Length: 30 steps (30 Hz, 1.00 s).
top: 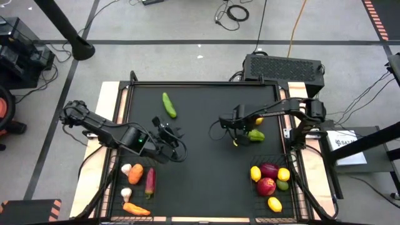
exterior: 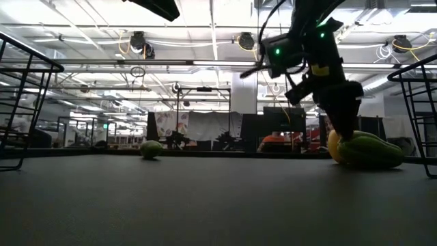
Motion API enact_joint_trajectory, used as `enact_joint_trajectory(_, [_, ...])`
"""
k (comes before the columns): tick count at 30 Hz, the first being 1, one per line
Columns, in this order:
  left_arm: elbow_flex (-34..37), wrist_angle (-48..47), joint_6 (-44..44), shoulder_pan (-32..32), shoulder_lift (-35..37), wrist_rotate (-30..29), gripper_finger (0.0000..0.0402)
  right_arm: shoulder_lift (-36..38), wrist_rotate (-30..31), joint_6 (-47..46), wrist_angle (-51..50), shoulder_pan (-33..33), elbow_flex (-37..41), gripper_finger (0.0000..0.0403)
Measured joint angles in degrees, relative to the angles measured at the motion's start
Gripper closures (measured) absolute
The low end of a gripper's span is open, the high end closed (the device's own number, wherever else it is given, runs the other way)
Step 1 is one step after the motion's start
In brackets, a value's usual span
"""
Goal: Sort produce into baskets
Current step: Put the chayote into the basket on the bottom left
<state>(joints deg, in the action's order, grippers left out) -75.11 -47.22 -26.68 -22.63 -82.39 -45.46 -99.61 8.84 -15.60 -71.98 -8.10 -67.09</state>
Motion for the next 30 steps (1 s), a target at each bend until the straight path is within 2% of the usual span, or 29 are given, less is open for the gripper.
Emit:
enact_joint_trajectory(8, [0.0, -0.1, 0.0, -0.8, 0.0, 0.9, 0.027, -5.4, -0.2, 0.9, -0.3, 0.0, 0.0, 0.0003])
enact_joint_trajectory(19, [0.0, -0.4, 0.0, -1.1, 0.0, 0.9, 0.027, -5.7, 0.4, 0.0, -4.9, 0.0, 0.1, 0.0005])
enact_joint_trajectory(30, [0.0, -0.4, 0.0, -1.1, 0.0, 0.9, 0.027, -5.7, 0.1, -0.2, -5.3, 0.0, 0.1, 0.0066])
